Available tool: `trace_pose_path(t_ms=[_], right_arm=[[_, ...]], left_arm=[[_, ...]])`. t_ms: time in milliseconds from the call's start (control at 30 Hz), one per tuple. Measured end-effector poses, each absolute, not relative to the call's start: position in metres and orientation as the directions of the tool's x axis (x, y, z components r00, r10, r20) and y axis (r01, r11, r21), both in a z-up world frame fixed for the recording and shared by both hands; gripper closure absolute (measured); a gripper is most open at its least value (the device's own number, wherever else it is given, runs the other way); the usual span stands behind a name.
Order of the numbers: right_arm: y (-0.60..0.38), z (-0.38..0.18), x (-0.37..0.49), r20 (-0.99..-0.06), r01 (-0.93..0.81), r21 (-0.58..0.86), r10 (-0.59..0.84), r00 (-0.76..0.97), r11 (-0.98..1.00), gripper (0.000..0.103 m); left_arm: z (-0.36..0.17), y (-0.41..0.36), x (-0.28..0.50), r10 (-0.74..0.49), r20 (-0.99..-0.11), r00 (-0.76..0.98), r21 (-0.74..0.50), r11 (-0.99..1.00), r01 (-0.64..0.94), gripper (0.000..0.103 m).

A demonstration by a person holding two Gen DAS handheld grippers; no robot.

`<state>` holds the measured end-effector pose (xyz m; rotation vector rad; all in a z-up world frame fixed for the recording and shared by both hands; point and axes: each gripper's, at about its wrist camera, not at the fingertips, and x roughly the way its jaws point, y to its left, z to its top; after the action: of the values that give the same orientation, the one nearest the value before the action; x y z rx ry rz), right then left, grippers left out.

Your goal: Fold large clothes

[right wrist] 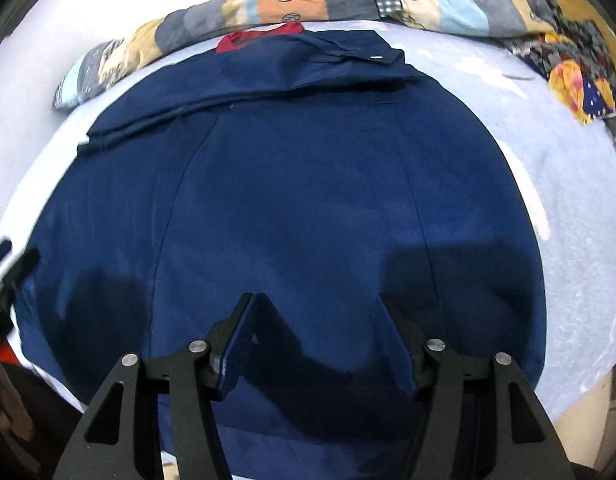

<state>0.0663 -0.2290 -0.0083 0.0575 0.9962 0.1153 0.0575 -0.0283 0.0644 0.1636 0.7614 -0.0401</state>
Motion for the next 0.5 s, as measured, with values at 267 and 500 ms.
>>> trace_pose_path(t_ms=[267, 500], right_arm=[[-0.222, -0.016, 0.051, -0.832, -0.078, 0.062, 0.095, 0.546, 0.995, 0.035], [-0.214, -0.005, 0.042, -0.793, -0.1, 0.074, 0.119, 0.597, 0.992, 0.035]], left_arm=[[0.069, -0.023, 0.055, 0.015, -0.678, 0.734, 0.119, 0.989, 0.09, 0.022], [0.072, -0.016, 0.052, 0.018, -0.671, 0.741, 0.112, 0.991, 0.077, 0.022]])
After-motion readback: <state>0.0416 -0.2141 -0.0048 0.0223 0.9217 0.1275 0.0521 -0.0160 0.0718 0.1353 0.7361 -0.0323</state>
